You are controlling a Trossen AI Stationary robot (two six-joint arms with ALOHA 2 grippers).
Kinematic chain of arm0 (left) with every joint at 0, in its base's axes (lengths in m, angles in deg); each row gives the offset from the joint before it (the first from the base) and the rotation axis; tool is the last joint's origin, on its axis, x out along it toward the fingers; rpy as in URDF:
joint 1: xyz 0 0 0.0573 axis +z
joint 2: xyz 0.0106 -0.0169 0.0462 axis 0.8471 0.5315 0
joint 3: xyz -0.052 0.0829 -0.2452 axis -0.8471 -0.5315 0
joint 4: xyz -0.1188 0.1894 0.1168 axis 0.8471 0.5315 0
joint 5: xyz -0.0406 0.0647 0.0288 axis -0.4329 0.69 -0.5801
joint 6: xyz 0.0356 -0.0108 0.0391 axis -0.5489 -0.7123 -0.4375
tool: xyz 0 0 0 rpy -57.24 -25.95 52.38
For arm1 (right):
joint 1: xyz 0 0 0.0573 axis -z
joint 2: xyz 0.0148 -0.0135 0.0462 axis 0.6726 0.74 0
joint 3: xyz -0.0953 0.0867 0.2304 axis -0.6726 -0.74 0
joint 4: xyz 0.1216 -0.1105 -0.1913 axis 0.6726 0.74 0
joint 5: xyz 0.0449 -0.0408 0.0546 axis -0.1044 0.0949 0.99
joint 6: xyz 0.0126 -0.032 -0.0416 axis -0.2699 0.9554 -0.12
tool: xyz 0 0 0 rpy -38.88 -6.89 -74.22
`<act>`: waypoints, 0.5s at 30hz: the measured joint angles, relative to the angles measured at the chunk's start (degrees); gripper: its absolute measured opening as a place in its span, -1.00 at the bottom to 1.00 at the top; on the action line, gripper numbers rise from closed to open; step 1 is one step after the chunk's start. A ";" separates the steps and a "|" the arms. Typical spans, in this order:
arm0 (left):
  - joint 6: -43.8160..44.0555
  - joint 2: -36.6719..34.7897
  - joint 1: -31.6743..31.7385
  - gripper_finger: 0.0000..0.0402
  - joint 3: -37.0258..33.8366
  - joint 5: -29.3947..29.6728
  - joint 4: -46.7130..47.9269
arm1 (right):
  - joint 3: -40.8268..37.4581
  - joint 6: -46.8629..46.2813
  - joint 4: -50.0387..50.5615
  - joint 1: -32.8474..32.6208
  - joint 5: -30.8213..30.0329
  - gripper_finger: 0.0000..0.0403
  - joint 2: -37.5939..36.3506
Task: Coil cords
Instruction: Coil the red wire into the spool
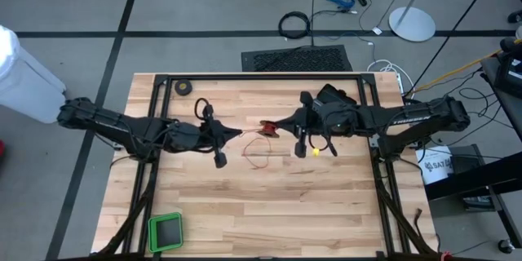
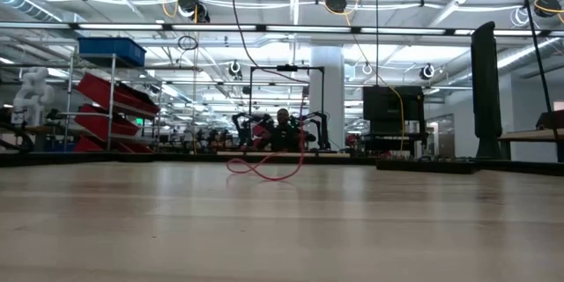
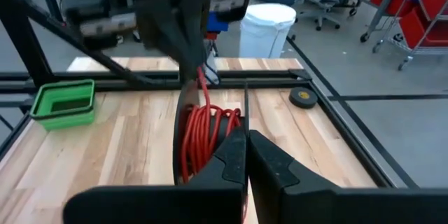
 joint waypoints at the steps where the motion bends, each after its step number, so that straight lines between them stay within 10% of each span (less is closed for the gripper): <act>1: 0.02 0.35 -0.28 -1.00 -0.03 0.08 -0.50 | 0.00 0.00 -0.46 0.00 -0.04 -1.00 -0.05; 15: -1.97 11.06 -2.04 -0.87 -0.10 -3.61 -12.35 | 0.00 -1.42 -3.44 -0.02 -0.01 -1.00 -0.09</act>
